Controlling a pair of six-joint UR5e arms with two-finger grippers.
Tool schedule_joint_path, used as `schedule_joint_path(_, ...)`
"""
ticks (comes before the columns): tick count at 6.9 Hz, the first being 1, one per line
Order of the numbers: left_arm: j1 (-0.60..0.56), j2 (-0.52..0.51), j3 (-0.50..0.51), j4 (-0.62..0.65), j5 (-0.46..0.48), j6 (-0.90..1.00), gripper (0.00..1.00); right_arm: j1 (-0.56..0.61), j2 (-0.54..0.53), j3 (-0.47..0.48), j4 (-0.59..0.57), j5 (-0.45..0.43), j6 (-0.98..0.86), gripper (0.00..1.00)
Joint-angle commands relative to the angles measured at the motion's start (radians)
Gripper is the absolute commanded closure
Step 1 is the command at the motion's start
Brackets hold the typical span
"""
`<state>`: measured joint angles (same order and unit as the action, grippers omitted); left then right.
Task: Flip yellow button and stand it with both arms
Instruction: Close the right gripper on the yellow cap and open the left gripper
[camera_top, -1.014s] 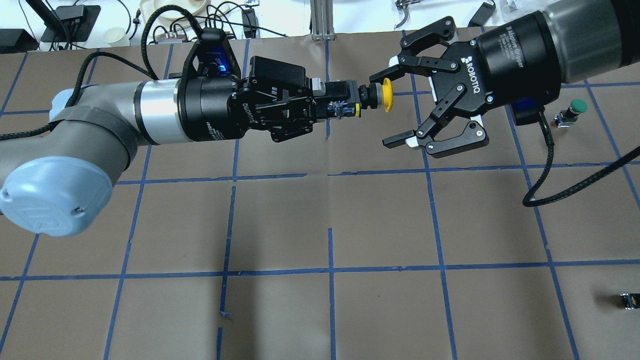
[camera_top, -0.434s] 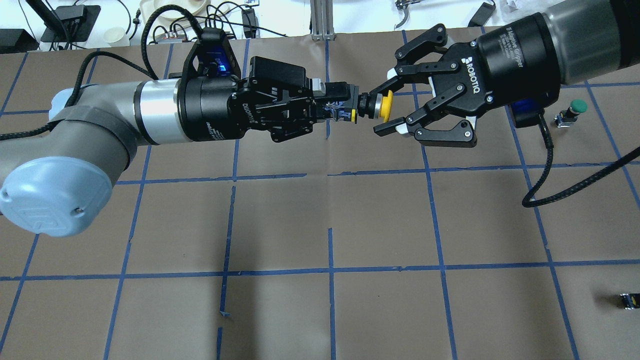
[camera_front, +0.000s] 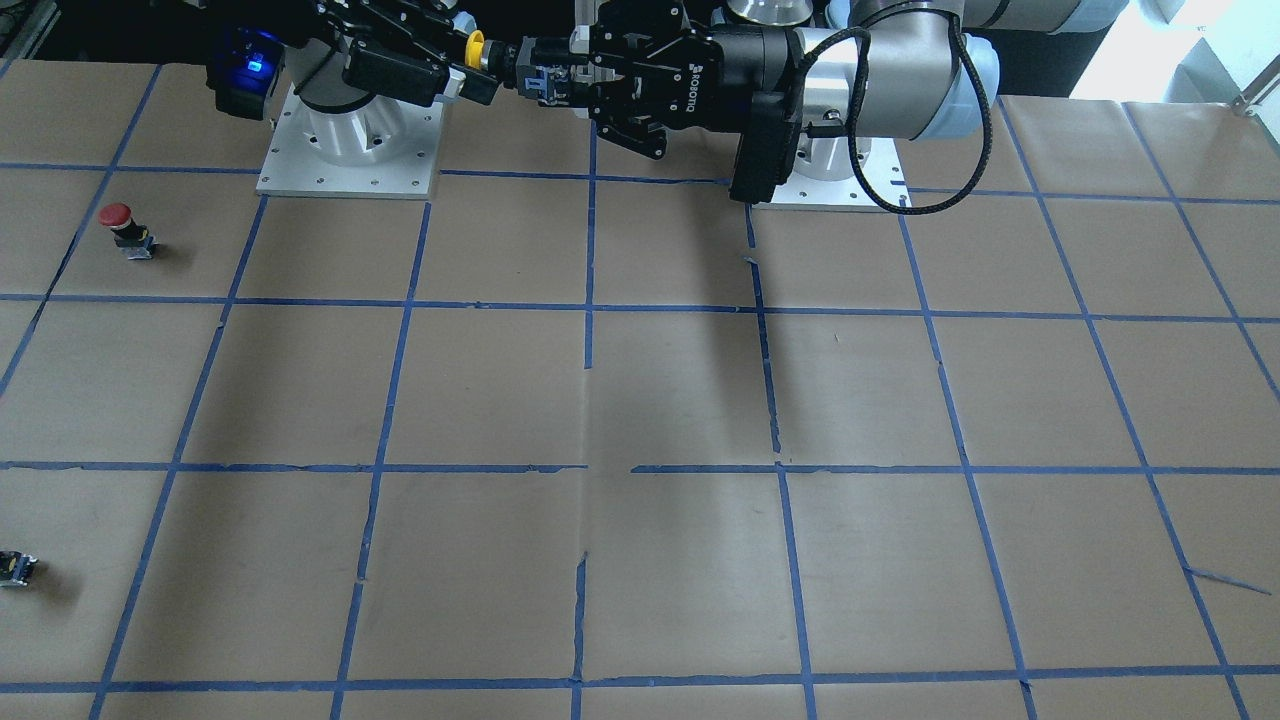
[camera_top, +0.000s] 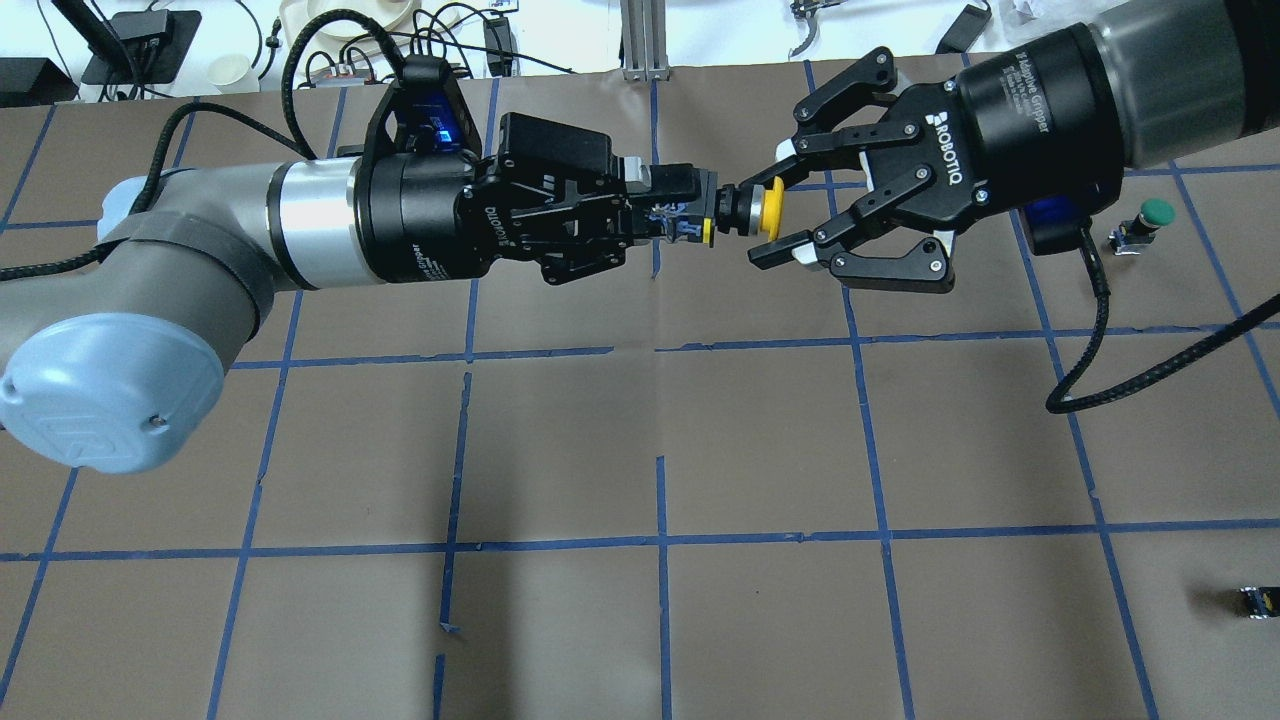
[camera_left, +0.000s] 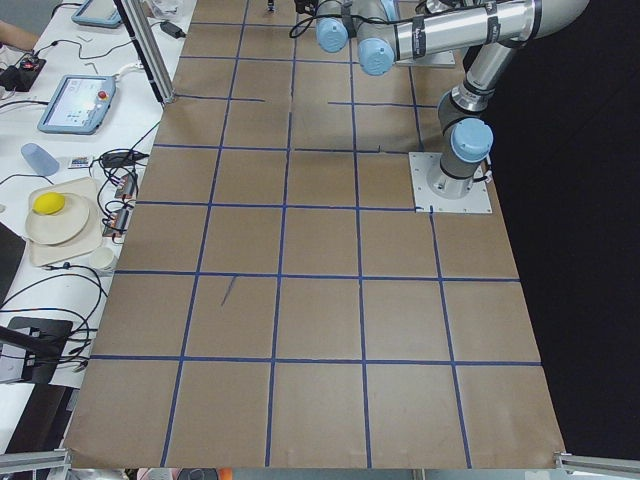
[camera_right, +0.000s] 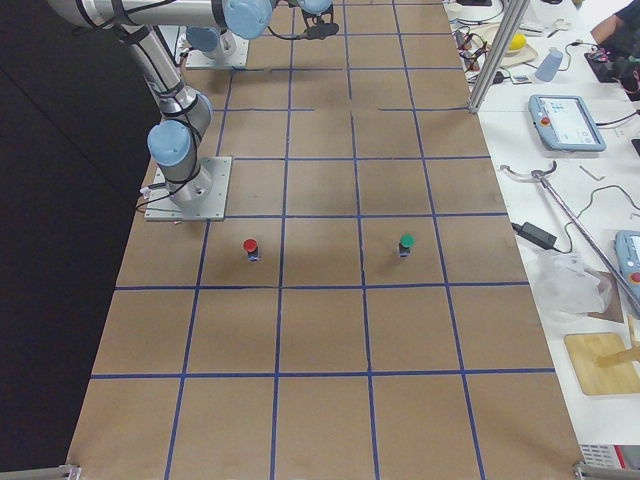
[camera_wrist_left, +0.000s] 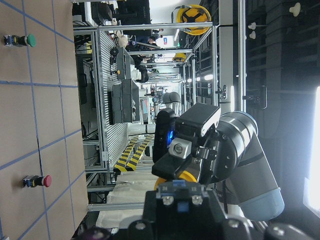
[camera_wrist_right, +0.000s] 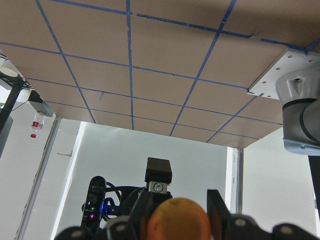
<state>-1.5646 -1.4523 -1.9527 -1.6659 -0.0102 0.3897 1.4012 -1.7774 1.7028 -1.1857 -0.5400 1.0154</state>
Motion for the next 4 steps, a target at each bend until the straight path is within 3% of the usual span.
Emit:
schedule_joint_path(1, 0.0, 0.001, 0.0, 0.0, 0.004, -0.002, 0.9, -0.004, 0.0, 0.0, 0.0, 0.0, 0.0, 0.65)
schedule_joint_path(3, 0.0, 0.001, 0.0, -0.003, 0.009, -0.005, 0.35, -0.004, 0.0, -0.002, 0.0, 0.0, 0.0, 0.65)
schedule_joint_path(4, 0.0, 0.0, 0.0, -0.003, 0.009, -0.005, 0.3, -0.004, 0.001, -0.002, 0.0, 0.0, 0.0, 0.65)
